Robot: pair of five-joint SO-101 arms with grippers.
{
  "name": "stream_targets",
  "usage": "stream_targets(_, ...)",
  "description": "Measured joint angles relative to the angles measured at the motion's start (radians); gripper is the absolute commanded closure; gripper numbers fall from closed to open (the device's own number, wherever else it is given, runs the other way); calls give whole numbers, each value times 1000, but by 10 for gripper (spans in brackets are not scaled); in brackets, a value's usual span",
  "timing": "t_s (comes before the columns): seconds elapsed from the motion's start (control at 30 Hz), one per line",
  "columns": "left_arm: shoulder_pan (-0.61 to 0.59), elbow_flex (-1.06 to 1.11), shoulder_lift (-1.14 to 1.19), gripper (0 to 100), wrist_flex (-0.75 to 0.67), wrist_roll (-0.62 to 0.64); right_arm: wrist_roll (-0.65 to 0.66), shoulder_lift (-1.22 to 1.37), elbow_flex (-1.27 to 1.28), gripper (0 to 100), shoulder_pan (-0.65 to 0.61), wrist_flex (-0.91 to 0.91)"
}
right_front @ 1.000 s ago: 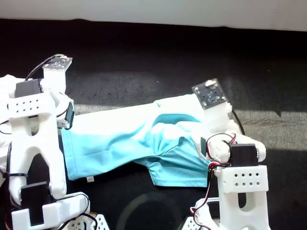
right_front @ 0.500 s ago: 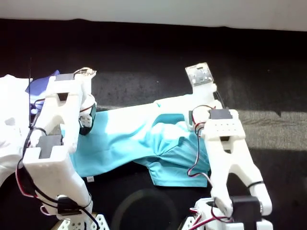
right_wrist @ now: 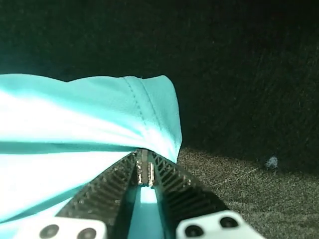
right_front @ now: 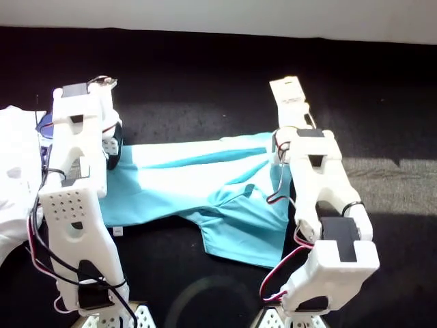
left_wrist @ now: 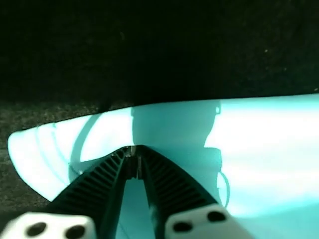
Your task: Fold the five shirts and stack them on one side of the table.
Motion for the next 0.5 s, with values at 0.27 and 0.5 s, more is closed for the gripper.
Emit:
stream_targets(0.27, -15, -423, 135, 991, 201, -5, 0, -26, -71, 991, 17, 163)
stream_targets(0.5, -18, -439, 106, 991, 207, -5, 0, -183, -172, 991, 12, 186)
